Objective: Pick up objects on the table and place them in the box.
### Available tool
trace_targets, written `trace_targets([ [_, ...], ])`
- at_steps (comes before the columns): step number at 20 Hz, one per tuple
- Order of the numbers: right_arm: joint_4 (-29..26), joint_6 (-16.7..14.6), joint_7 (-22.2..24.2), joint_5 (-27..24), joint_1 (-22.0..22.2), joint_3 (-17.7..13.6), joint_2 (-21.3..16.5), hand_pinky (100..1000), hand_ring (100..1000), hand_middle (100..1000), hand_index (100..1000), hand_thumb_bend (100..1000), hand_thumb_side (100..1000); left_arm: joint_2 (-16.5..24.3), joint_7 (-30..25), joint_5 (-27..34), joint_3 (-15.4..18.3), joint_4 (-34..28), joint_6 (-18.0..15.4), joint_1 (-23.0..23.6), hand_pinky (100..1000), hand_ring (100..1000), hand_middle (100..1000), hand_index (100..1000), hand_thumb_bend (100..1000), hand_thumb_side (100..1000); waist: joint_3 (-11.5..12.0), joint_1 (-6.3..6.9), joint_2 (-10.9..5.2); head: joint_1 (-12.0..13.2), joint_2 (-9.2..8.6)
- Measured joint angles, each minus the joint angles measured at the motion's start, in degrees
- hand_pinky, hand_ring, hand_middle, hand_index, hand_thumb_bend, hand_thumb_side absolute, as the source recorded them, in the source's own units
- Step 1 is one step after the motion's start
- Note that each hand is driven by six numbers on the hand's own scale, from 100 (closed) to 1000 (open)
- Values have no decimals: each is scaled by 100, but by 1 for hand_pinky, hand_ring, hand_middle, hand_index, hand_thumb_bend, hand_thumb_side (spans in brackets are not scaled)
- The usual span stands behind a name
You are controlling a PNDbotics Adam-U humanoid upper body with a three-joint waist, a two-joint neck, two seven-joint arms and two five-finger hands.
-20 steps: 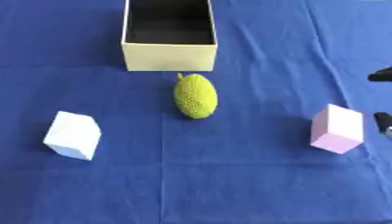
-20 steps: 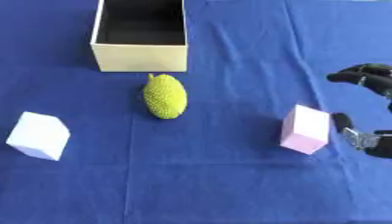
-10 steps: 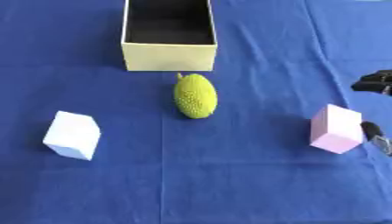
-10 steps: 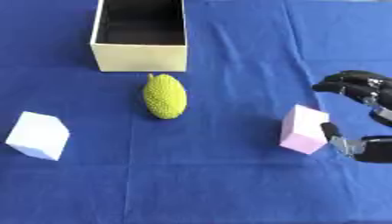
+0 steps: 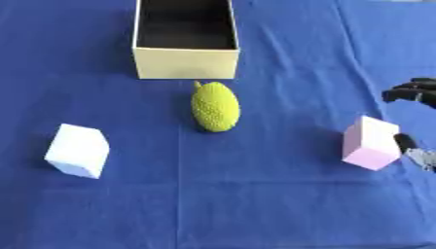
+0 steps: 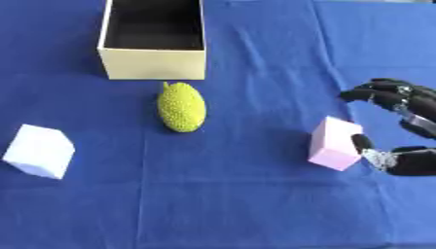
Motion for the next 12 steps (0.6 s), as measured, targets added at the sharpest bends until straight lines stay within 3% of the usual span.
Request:
trace_targets([
  [4, 0, 78, 61, -15, 82, 64, -23, 1000, 924, 814, 958, 100, 235, 0, -10, 16, 0, 0, 9, 5, 833, 702, 645, 795, 100, 594, -8, -19, 0, -11, 1],
  [5, 0, 80, 69, -20, 101, 81, -26, 1000, 924, 814, 960, 100, 352, 0, -13, 16, 0, 0, 12, 10, 833, 702, 644, 795, 100, 594, -13, -24, -1, -11, 1],
  [8, 0, 42, 82, -41, 146, 86, -71, 1000, 929, 823, 964, 100, 559, 0, -31, 17, 0, 0, 30, 39, 833, 700, 642, 794, 100, 594, -47, -34, -2, -3, 1],
  [12, 0, -34, 57, -14, 168, 97, -126, 1000, 941, 839, 974, 100, 636, 0, -37, 17, 0, 0, 35, 52, 833, 699, 641, 793, 100, 595, -63, -54, -11, 20, 1],
])
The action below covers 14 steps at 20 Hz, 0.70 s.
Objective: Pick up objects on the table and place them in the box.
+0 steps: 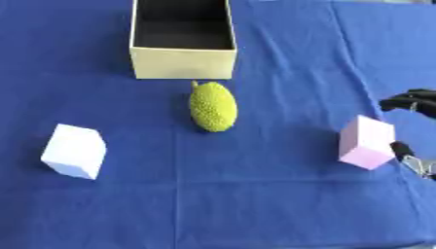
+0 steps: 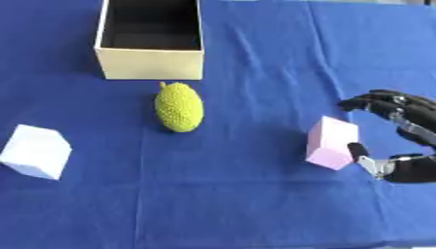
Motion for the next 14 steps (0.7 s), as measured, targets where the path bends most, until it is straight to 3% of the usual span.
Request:
trace_targets([
  [14, 0, 294, -7, 174, -165, 219, 1, 1000, 954, 851, 992, 100, 670, -7, -42, 56, 0, 0, 29, 38, 833, 696, 638, 792, 100, 596, 60, 65, 33, -15, -2],
])
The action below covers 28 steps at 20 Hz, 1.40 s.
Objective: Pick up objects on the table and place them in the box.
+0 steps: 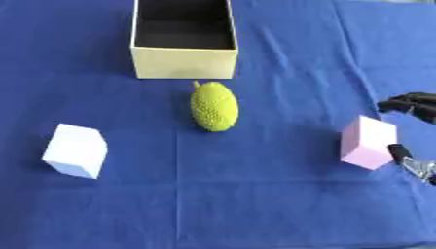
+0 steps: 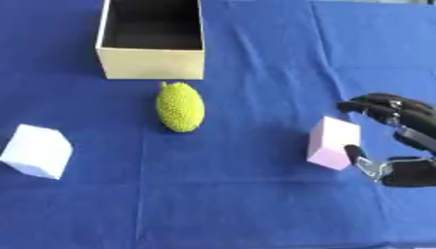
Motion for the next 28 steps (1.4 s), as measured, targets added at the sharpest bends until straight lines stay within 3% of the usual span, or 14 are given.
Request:
trace_targets([
  [11, 0, 341, 153, 16, -106, 85, 23, 1000, 957, 856, 993, 100, 722, -21, -22, 21, 0, 0, -6, -1, 833, 696, 638, 790, 100, 597, 35, 22, 63, -43, -9],
  [14, 0, 381, 218, 15, -102, 108, 70, 1000, 958, 855, 996, 100, 680, -47, -25, 24, 0, 0, -4, -1, 834, 696, 638, 790, 100, 598, 35, 23, 65, -43, -11],
  [15, 0, 387, 237, 11, -102, 117, 81, 1000, 962, 858, 996, 100, 597, -47, -25, 25, 0, 0, -3, -1, 834, 696, 638, 790, 100, 598, 35, 25, 66, -43, -11],
  [16, 0, 387, 263, 3, -101, 118, 98, 1000, 965, 858, 994, 100, 397, -47, -26, 26, 0, 0, -2, -1, 834, 696, 639, 790, 100, 598, 35, 26, 66, -43, -11],
  [19, 0, 364, 356, -13, -102, 119, 119, 1000, 964, 857, 989, 100, 198, -49, -37, 42, 0, 0, 8, 0, 834, 696, 639, 790, 100, 598, 35, 28, 66, -44, -13],
  [28, 0, 523, 490, -50, -165, 118, 258, 1000, 962, 856, 990, 100, 192, -57, -57, 69, 0, 0, 28, 9, 836, 697, 640, 790, 100, 600, 41, 29, 70, -70, -37],
])
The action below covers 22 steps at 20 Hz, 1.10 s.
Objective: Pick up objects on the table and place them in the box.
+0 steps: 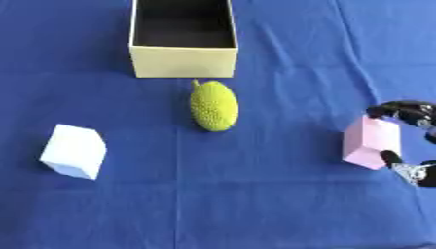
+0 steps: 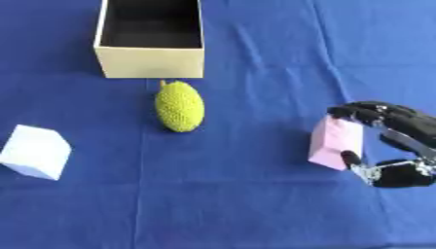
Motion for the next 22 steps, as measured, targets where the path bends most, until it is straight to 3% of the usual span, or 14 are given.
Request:
trace_targets([
  [7, 0, 94, -4, 3, -40, 0, 32, 1000, 964, 858, 994, 100, 175, -41, -18, 27, 0, 0, 18, 5, 837, 700, 640, 790, 100, 599, 8, 3, 4, -15, -15],
  [13, 0, 138, 75, 10, -32, 27, 53, 1000, 966, 863, 999, 100, 216, -41, -29, 32, -1, 0, 24, 5, 837, 701, 640, 789, 100, 599, 23, 9, 11, -17, -17],
  [16, 0, 115, 103, 37, 5, 30, 54, 1000, 965, 866, 994, 100, 301, -41, -36, 32, -1, 0, 29, 7, 838, 701, 640, 789, 100, 599, 23, 10, 13, -17, -17],
  [18, -1, 100, 134, 59, 13, 29, 54, 1000, 962, 853, 992, 100, 419, -41, -45, 33, -7, 0, 36, 8, 838, 701, 640, 789, 100, 599, 23, 10, 13, -18, -17],
  [22, -6, 87, 184, 130, 43, 28, 54, 1000, 963, 842, 997, 100, 555, -41, -55, 43, -31, 0, 32, 8, 839, 702, 640, 789, 100, 599, 23, 10, 13, -21, -17],
])
